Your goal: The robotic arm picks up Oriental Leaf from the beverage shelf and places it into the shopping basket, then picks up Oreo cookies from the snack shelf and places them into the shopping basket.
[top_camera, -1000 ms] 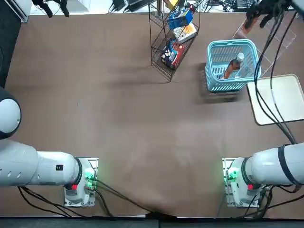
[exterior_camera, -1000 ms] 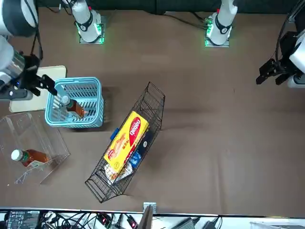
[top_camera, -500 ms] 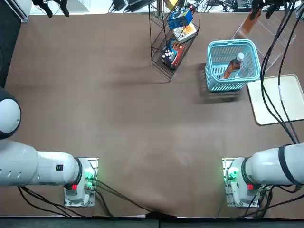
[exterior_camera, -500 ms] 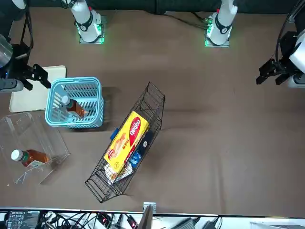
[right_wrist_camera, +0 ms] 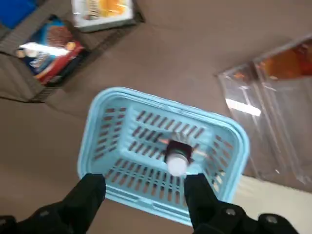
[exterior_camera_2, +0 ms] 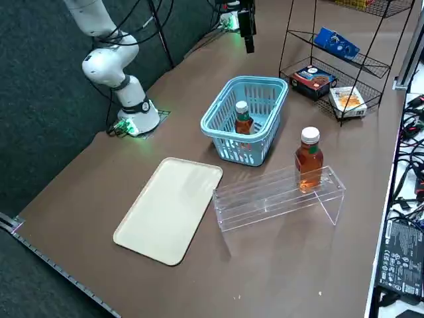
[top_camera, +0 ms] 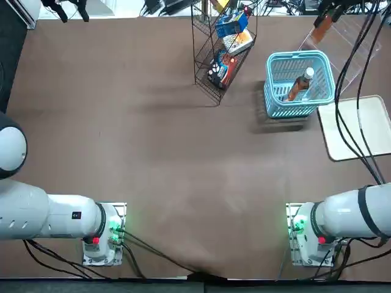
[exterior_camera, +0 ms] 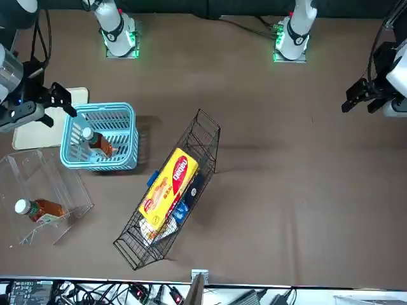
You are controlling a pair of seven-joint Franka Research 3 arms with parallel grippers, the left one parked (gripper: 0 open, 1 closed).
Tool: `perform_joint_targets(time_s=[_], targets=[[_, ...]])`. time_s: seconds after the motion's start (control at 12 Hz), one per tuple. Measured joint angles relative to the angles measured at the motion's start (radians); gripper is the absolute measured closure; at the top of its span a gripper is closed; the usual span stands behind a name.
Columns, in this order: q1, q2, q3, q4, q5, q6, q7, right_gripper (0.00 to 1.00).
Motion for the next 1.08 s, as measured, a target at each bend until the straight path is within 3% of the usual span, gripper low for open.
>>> perform_joint_targets(time_s=[0.75,1.08], targets=[[-0.005,0.003,-0.01,-0.02,0.36,0.012,-0.424,0.0],[-0.018,0.005,-0.018,-0.114,0.562,0.149,-0.753,0.0]])
